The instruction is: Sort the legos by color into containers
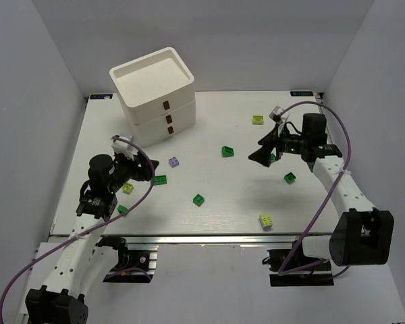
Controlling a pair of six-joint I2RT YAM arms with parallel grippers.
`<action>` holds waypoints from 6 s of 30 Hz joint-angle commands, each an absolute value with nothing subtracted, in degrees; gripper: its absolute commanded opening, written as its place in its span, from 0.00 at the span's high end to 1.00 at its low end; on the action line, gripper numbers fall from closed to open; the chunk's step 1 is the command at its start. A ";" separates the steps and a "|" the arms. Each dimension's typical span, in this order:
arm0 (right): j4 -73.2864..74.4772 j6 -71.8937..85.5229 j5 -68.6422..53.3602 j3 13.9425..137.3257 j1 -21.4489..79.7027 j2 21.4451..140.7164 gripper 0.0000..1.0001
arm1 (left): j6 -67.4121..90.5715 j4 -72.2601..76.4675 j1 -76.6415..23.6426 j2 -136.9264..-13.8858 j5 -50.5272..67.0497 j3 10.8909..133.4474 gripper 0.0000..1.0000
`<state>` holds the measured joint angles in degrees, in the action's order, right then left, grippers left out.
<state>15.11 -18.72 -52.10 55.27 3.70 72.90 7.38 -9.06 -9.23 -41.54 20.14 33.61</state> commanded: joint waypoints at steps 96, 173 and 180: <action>-19.17 9.58 -5.95 80.33 42.98 107.31 0.59 | 14.31 -11.15 -9.14 -45.26 19.16 36.29 0.23; 5.27 -10.02 -38.76 49.83 26.72 62.31 0.93 | 33.75 -21.98 -4.31 -57.28 9.29 57.73 1.00; 5.45 -11.34 -36.13 49.57 26.46 62.84 0.92 | 32.00 -16.87 -6.94 -77.06 18.90 73.11 1.00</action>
